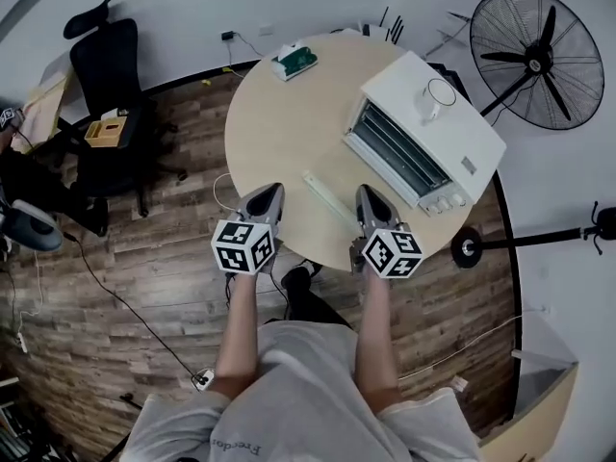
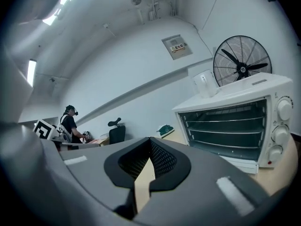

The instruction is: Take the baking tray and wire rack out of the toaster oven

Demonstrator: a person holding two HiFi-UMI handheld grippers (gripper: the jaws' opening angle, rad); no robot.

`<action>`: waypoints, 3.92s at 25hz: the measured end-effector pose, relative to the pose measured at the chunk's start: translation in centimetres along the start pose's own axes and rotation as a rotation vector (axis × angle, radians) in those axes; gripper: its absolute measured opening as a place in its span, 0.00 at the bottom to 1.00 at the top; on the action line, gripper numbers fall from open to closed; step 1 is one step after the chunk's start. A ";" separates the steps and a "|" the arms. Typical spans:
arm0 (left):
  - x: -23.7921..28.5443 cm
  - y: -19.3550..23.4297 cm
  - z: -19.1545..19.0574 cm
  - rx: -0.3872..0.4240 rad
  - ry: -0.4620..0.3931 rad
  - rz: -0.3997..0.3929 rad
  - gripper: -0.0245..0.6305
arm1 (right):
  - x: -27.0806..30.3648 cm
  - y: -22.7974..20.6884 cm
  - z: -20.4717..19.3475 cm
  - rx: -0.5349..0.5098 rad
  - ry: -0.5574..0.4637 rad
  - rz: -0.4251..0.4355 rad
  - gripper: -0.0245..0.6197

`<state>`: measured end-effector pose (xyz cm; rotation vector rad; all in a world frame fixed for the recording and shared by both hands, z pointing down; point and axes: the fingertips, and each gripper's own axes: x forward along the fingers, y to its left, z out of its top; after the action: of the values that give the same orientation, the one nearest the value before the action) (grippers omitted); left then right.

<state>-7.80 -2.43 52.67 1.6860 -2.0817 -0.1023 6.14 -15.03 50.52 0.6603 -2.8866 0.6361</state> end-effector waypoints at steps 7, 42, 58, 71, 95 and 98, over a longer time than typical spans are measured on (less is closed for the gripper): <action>6.3 0.2 3.0 0.031 0.032 -0.070 0.12 | 4.2 -3.9 1.1 0.065 -0.004 -0.069 0.04; 25.9 -2.7 1.8 -0.052 0.320 -0.488 0.12 | 7.6 -17.3 -1.9 0.457 -0.181 -0.460 0.04; 32.3 -11.8 -4.5 -0.700 0.273 -0.564 0.12 | 2.7 -23.7 -2.1 0.826 -0.491 -0.409 0.04; 36.3 -12.0 -6.2 -0.896 0.269 -0.546 0.23 | 3.9 -27.4 -2.6 1.000 -0.574 -0.340 0.22; 37.2 -11.2 -7.3 -0.973 0.339 -0.480 0.23 | 2.9 -27.9 -4.1 1.080 -0.618 -0.412 0.17; 36.4 -10.8 -7.8 -0.981 0.359 -0.468 0.23 | 2.5 -27.1 -4.7 1.082 -0.623 -0.411 0.16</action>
<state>-0.27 -37.64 66.91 1.3519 -1.0308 -0.7636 15.82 -36.20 65.45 1.7428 -2.4485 2.2444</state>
